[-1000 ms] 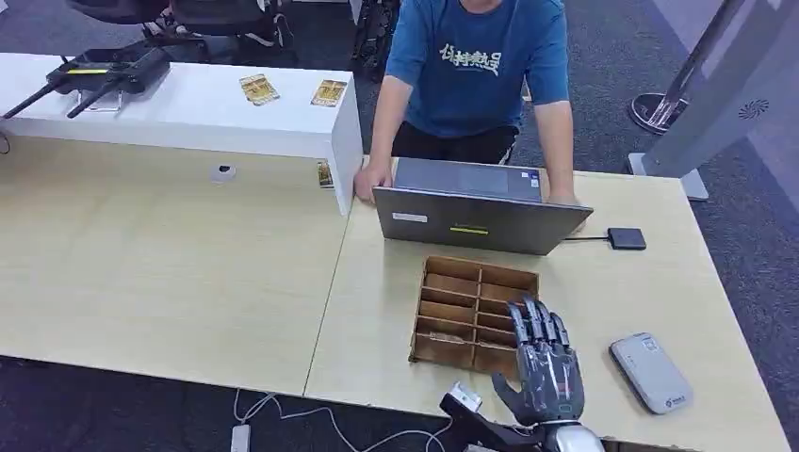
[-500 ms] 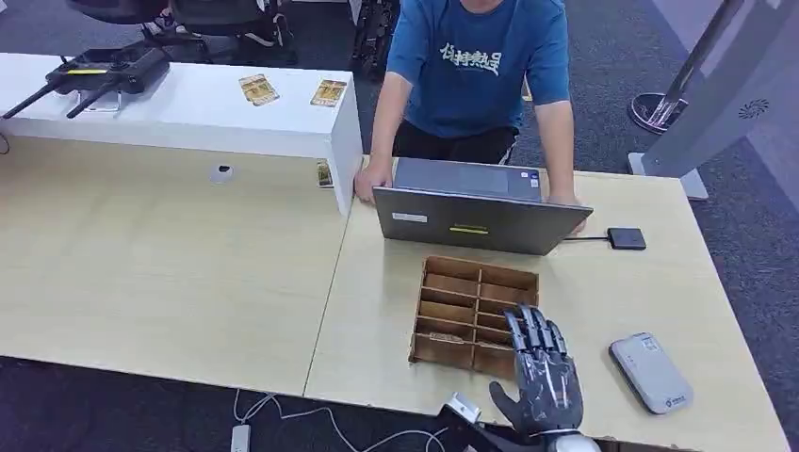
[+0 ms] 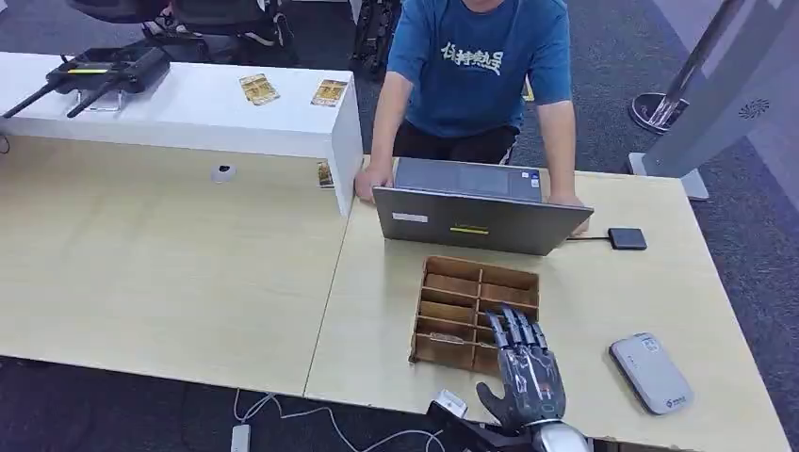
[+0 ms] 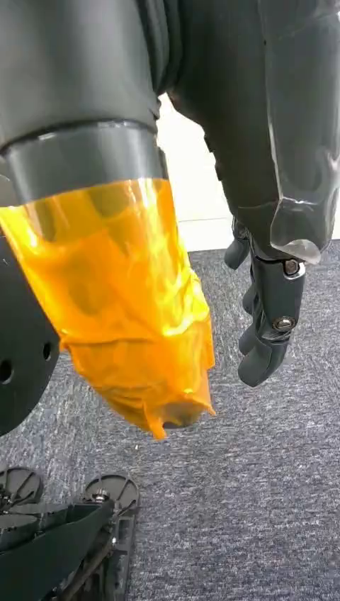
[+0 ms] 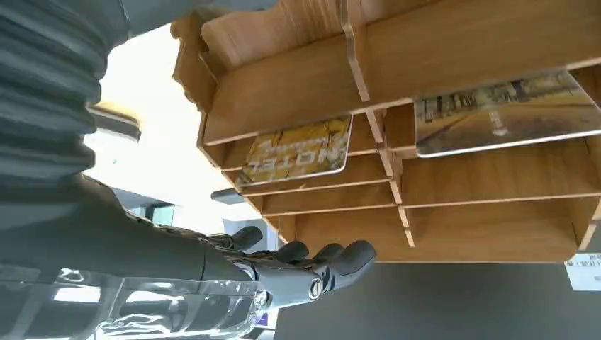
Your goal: Pass the card to the sensor for recognition and then transmit it.
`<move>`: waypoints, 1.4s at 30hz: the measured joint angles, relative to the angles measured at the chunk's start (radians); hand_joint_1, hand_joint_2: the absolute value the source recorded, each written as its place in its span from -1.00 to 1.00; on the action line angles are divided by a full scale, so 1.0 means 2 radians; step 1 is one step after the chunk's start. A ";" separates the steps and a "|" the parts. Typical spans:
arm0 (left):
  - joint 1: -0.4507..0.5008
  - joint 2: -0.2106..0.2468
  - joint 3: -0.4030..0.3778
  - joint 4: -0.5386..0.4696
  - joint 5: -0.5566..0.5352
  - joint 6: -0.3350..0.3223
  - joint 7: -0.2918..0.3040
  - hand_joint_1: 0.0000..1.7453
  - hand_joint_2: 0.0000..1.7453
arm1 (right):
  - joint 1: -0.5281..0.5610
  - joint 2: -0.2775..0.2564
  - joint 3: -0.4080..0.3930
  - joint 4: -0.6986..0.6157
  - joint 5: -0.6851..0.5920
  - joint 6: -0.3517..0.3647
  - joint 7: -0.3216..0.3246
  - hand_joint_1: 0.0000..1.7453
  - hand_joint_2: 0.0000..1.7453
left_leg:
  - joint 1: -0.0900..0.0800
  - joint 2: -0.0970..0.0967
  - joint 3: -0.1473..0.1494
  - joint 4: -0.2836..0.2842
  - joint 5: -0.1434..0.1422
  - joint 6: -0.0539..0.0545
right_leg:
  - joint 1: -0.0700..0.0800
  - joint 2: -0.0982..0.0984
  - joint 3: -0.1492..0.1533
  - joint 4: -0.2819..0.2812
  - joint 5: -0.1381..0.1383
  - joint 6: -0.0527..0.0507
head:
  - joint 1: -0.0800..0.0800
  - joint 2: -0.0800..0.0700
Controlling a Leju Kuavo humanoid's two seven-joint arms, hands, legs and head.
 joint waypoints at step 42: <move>0.000 0.000 0.000 0.000 0.002 -0.002 -0.010 -1.00 -1.00 | 0.000 -0.002 0.003 -0.001 -0.009 0.007 0.007 0.98 1.00 | 0.000 0.000 0.000 0.000 0.000 0.000 | 0.000 0.000 0.000 0.000 0.000 0.000 | 0.000 0.000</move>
